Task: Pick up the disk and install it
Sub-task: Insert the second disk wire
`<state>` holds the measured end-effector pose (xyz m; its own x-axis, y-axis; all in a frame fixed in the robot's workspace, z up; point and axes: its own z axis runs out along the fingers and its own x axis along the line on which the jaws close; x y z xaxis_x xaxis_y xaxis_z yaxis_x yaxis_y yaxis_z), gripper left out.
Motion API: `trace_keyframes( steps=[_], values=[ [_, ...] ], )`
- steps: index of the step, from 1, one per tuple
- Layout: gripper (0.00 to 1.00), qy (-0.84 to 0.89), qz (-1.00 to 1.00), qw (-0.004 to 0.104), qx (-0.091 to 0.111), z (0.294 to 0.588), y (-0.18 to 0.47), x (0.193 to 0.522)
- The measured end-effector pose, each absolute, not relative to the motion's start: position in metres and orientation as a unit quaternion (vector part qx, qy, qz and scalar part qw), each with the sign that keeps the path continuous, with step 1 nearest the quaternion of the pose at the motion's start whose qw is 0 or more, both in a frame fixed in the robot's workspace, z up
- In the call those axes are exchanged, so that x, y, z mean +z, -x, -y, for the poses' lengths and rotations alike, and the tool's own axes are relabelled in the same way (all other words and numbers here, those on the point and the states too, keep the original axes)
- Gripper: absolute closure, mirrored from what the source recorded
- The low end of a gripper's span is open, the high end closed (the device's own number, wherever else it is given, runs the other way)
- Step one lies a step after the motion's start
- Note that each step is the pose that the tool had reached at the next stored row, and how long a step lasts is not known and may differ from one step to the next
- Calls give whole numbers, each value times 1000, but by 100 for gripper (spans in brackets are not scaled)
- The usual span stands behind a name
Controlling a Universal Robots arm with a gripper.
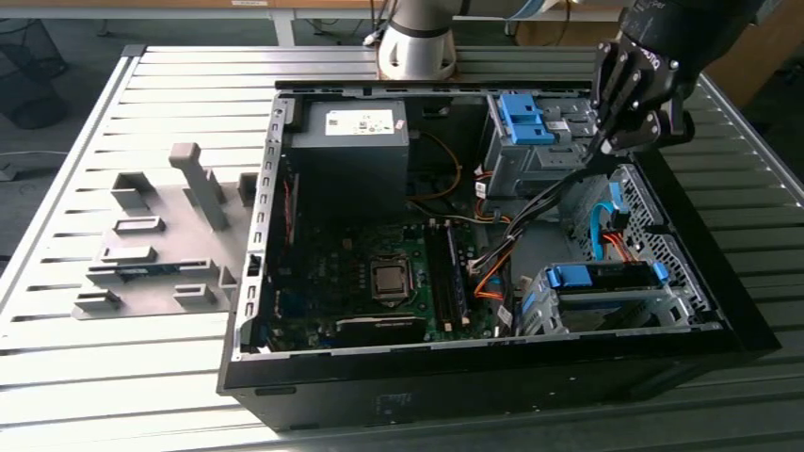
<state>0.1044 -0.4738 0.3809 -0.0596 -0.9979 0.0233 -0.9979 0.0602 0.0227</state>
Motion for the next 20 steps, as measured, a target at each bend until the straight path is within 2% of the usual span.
trace_keyframes(
  steps=[20],
  values=[
    [89,-686,728,16,0,471,-105,381]
  ],
)
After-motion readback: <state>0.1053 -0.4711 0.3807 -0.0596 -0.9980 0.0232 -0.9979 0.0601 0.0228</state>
